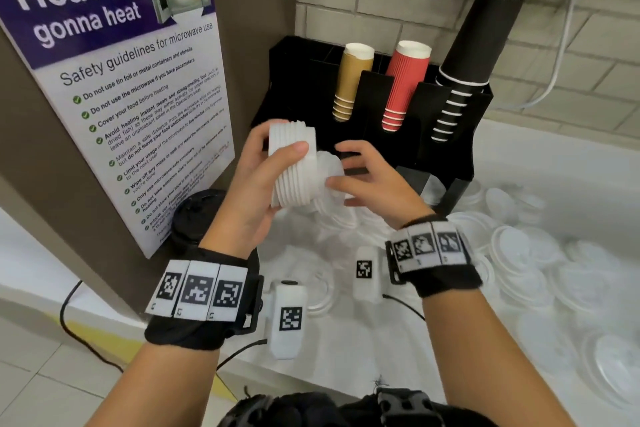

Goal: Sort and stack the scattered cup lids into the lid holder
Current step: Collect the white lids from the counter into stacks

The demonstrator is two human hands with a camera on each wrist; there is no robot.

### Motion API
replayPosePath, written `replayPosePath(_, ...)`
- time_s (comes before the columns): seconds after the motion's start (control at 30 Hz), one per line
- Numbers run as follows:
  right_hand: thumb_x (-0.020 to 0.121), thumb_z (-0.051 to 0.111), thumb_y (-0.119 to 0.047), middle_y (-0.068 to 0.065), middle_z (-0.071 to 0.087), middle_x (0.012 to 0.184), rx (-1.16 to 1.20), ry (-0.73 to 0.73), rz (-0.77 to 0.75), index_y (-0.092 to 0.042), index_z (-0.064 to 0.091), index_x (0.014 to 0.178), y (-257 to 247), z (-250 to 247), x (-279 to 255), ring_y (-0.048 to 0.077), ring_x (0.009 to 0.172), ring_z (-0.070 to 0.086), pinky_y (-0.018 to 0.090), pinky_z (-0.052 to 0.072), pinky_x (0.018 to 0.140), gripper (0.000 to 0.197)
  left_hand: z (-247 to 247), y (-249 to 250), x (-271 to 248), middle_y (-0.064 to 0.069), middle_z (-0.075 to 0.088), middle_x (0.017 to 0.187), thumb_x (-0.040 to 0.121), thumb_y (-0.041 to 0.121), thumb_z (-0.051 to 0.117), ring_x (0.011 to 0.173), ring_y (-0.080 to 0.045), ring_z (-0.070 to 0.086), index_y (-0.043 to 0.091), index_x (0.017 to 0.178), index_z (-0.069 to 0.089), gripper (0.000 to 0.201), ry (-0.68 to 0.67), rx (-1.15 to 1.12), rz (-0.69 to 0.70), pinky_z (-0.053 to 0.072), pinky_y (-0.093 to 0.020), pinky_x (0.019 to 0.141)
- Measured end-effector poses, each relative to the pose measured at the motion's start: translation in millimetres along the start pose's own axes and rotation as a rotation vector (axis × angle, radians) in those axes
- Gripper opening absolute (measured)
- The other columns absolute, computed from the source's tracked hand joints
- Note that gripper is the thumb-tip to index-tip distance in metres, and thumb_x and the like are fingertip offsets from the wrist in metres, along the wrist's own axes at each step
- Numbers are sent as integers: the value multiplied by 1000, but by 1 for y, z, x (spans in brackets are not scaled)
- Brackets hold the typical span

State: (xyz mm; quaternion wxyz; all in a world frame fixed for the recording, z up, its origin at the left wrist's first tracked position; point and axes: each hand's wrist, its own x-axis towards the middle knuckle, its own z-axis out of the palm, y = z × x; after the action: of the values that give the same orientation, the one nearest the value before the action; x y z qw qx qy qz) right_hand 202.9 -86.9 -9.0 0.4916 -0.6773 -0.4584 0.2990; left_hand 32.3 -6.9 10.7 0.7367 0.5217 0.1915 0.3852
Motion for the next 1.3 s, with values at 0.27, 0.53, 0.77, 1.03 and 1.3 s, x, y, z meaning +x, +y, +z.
replayPosePath(0.27, 68, 80, -31, -2, 55, 119, 183, 16, 24, -46, 52, 121, 28, -9, -33, 20, 107, 60, 38, 55, 86, 62, 19, -21, -4, 4, 66, 111, 72, 37, 68, 100, -15, 65, 30, 122, 56, 53, -27, -102, -148, 55, -28, 62)
replayPosePath(0.53, 68, 73, -23, 8, 54, 120, 324, 97, 0, -36, 54, 118, 19, -20, -40, 29, 104, 61, 47, 55, 84, 55, 17, -25, -1, 1, 62, 118, 75, 36, 64, 105, -17, 62, 28, 129, 52, 56, -15, -170, -177, 54, -36, 76)
replayPosePath(0.77, 72, 74, -26, 8, 55, 120, 269, -1, -100, -33, 52, 124, -3, -10, -42, 30, 111, 56, 53, 55, 84, 57, 23, -35, -1, 1, 65, 111, 73, 32, 69, 97, -15, 66, 26, 129, 52, 59, -51, -54, -136, 56, -31, 66)
replayPosePath(1.03, 71, 73, -27, 3, 57, 121, 157, -23, -149, -30, 51, 127, -13, -10, -46, 21, 112, 56, 51, 51, 93, 60, 24, -37, -1, 1, 65, 112, 73, 33, 69, 97, -15, 67, 31, 125, 55, 54, -75, -60, -152, 55, -29, 63)
replayPosePath(1.3, 84, 67, -25, 2, 57, 121, 178, -138, -196, -38, 47, 129, -38, -13, -21, 14, 108, 62, 36, 54, 91, 51, 13, -10, 5, -9, 64, 119, 64, 33, 73, 104, -24, 64, 21, 132, 52, 72, 17, -179, -111, 55, -41, 75)
